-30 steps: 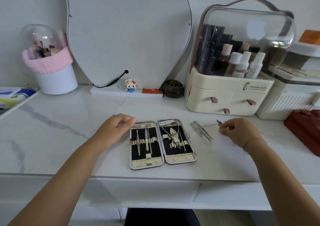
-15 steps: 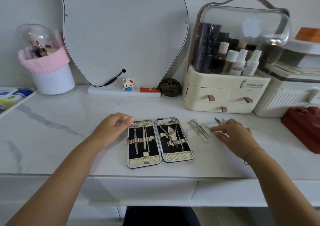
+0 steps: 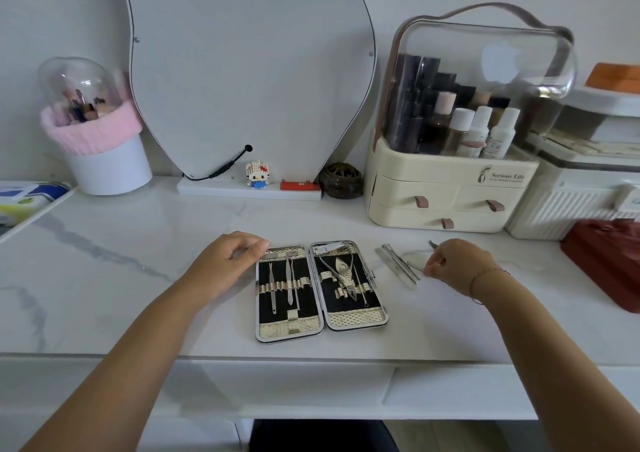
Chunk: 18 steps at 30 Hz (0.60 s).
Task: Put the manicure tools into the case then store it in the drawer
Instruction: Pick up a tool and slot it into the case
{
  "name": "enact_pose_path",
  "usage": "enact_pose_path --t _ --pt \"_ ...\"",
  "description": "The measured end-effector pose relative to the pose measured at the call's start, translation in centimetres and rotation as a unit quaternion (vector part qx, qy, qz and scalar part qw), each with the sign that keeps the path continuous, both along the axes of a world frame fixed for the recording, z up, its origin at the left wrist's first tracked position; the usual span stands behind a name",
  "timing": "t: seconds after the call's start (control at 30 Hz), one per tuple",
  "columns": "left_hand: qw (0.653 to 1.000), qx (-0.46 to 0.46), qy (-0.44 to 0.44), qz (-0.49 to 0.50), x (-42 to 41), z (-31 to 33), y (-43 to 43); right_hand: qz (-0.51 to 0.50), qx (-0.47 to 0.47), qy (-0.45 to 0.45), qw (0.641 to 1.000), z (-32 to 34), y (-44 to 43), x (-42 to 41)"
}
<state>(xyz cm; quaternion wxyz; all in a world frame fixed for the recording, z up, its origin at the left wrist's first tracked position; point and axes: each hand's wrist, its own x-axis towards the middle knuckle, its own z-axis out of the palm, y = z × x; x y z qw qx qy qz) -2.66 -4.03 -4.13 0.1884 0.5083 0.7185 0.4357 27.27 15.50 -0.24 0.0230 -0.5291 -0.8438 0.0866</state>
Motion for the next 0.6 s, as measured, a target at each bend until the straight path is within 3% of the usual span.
enact_pose_path --t 0.27,0.43,0.6 --pt "1.000 -0.007 0.006 0.002 0.0 0.0 0.0 0.004 0.031 -0.040 0.999 -0.4 -0.5 -0.3" --pt "1.000 -0.008 0.004 0.003 -0.1 -0.1 0.1 -0.004 0.072 -0.006 0.997 -0.8 -2.2 0.3" --pt "1.000 0.002 0.010 -0.007 -0.2 0.0 0.1 0.012 0.031 0.010 0.999 -0.8 -4.3 2.0"
